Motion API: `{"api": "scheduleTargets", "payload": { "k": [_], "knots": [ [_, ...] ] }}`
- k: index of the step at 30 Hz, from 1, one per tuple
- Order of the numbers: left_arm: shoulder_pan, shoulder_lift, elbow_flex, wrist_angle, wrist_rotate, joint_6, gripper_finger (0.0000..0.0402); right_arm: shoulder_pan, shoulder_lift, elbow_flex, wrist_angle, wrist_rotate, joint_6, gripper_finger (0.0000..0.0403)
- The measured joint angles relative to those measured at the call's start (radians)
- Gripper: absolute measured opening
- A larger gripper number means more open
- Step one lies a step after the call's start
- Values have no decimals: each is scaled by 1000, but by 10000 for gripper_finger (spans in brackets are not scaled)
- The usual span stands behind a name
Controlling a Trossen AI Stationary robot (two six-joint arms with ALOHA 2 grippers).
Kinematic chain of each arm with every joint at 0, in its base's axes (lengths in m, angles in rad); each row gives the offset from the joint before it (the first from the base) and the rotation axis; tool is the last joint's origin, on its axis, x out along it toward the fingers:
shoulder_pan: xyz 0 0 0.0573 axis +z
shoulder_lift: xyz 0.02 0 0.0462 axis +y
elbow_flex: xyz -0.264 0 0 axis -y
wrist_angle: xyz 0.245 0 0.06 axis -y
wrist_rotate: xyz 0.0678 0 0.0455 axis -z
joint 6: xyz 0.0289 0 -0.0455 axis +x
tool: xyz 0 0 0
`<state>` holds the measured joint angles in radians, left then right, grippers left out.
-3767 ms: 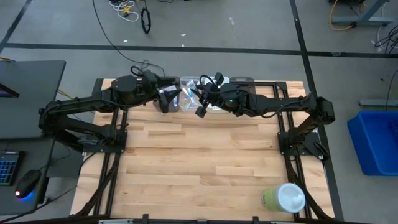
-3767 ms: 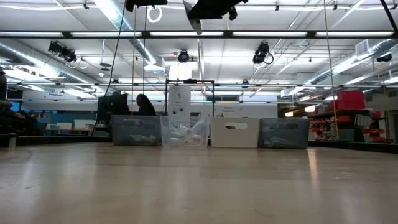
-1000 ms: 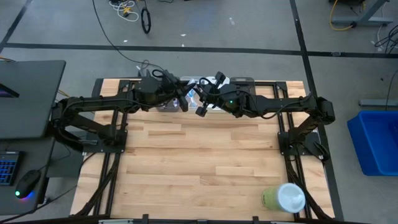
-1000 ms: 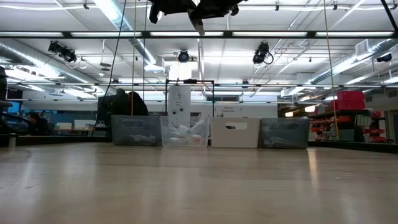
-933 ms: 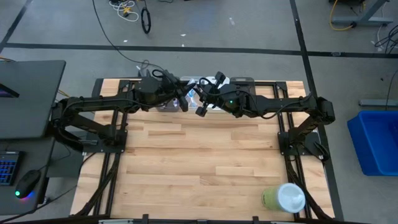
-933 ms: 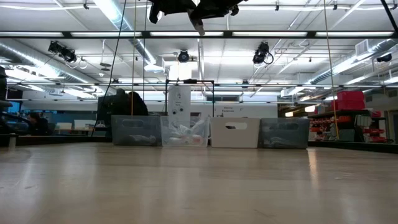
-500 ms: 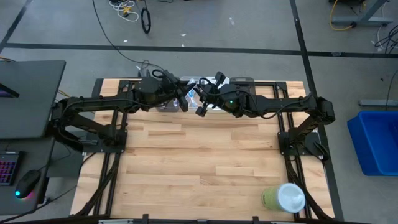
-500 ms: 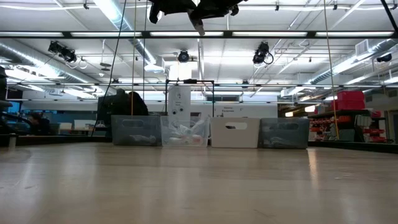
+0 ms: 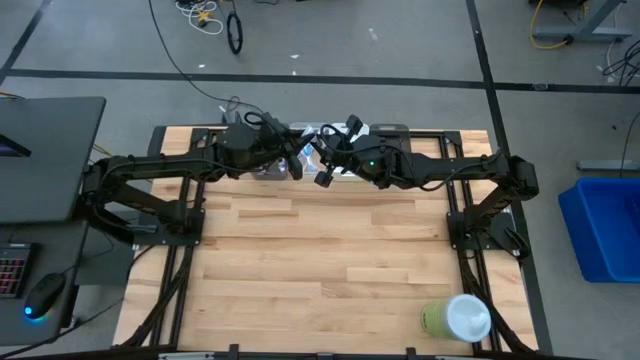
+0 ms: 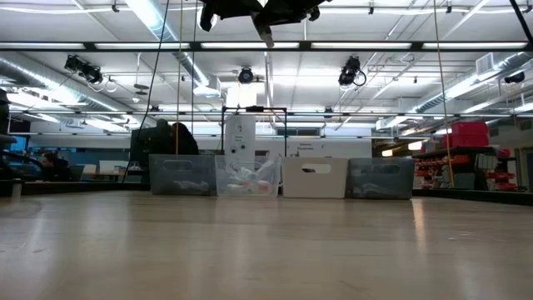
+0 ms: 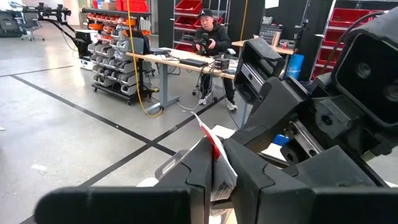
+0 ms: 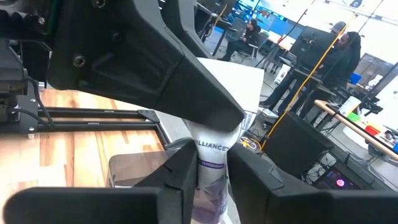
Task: Pick & Place Travel size toiletries
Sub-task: Put the white toothpaste into the left black bin
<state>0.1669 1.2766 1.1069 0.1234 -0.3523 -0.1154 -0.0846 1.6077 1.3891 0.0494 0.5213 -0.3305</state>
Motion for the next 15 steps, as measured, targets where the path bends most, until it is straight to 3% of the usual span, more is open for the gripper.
{"api": "scheduleTargets", "payload": {
  "k": [10, 15],
  "knots": [
    [-1, 0, 0, -1, -17, 13, 41, 0, 0, 0, 3, 2, 0, 126],
    [9, -8, 0, -3, -35, 42, 21, 0, 0, 1, 9, 3, 0, 138]
  ]
}}
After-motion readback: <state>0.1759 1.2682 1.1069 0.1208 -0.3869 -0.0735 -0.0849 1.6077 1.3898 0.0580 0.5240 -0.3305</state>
